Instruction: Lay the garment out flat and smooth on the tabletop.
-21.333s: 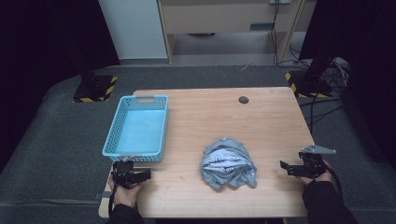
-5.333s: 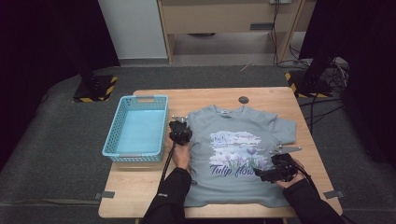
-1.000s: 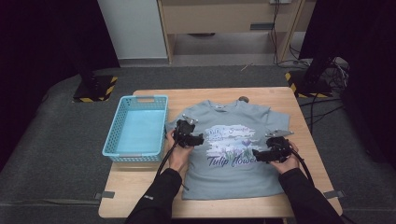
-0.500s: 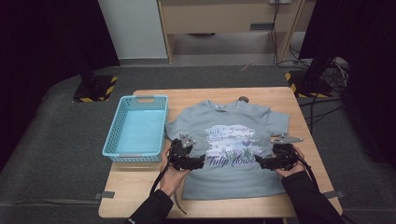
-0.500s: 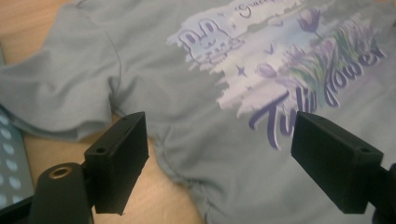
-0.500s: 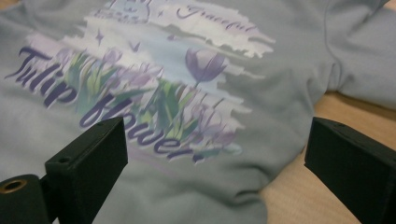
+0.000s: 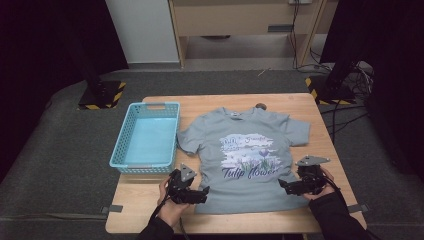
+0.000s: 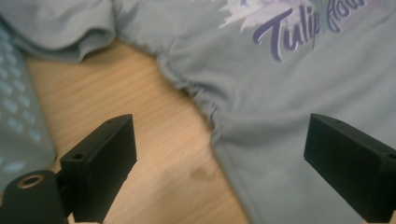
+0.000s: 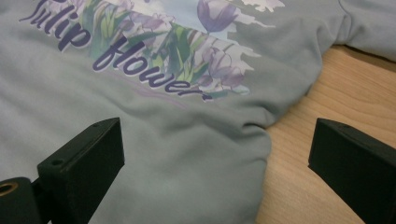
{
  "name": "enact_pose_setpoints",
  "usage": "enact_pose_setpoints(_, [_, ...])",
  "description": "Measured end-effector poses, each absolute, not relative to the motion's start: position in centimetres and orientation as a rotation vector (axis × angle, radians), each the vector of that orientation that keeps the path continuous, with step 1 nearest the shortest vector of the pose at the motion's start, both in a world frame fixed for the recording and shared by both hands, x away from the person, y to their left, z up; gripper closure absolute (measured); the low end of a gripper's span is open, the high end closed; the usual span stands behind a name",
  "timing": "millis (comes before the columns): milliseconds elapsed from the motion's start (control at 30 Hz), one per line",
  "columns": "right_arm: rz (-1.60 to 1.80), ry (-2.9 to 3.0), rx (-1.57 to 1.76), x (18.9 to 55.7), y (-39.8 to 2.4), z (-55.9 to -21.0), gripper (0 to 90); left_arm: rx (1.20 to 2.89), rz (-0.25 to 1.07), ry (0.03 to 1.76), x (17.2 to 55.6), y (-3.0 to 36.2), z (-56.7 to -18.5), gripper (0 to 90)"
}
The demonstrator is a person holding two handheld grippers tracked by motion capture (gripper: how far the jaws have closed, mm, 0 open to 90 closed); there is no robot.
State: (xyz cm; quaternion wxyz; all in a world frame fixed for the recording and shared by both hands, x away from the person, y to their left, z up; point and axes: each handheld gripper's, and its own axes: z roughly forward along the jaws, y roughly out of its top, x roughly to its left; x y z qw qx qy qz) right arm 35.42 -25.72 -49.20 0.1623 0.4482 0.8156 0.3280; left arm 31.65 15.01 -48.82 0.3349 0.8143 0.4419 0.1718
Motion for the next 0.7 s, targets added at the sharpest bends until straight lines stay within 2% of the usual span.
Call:
enact_pose_setpoints(433, [0.889, 2.324, 1.393, 36.0, -29.1, -50.4, 0.6, 2.220, 0.383, 1.304, 31.5, 19.7, -51.3, 6.4])
enact_pose_setpoints(700, [0.822, 2.290, 1.472, 37.3, -31.5, -51.3, 0.5, 2.252, 0.400, 1.340, 31.9, 21.8, -52.1, 3.4])
